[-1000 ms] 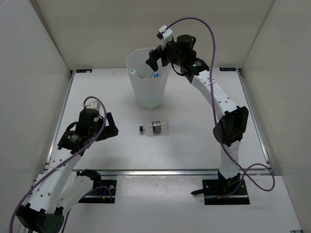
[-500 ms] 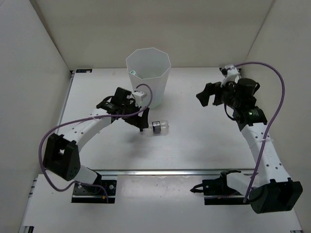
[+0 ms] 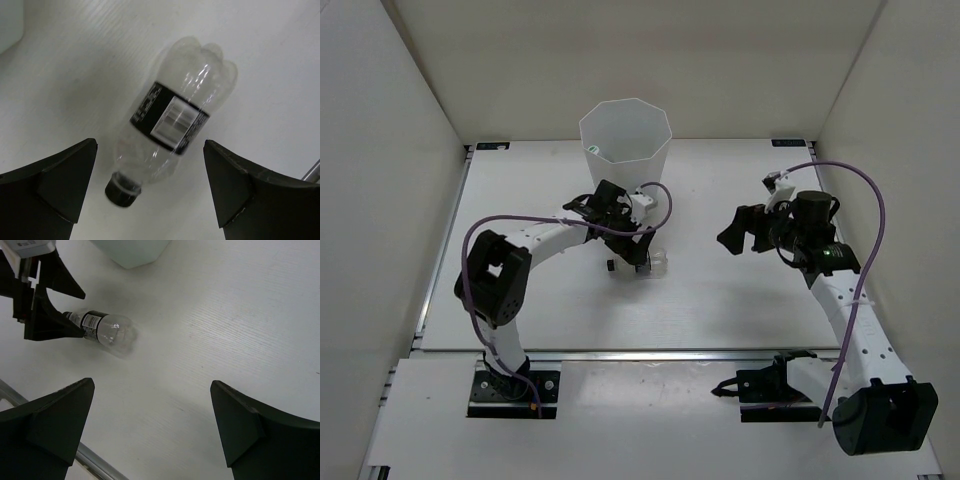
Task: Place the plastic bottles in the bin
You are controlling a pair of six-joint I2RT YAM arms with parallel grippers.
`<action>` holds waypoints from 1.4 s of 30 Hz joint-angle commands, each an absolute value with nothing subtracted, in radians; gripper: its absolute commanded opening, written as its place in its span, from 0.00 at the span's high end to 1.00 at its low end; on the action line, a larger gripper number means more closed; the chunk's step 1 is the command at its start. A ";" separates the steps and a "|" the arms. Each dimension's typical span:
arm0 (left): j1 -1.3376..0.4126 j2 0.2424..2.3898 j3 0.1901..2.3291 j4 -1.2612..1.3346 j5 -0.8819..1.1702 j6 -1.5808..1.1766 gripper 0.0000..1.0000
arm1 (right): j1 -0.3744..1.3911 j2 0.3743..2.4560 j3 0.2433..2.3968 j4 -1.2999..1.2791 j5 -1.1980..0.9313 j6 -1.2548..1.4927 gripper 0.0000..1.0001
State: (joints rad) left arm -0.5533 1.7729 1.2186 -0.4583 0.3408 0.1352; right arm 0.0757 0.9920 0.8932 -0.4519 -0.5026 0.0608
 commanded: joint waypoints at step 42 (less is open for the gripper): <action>-0.551 1.825 2.031 -0.397 -0.238 -0.090 0.11 | -0.083 0.753 0.749 -0.387 -0.476 0.130 0.01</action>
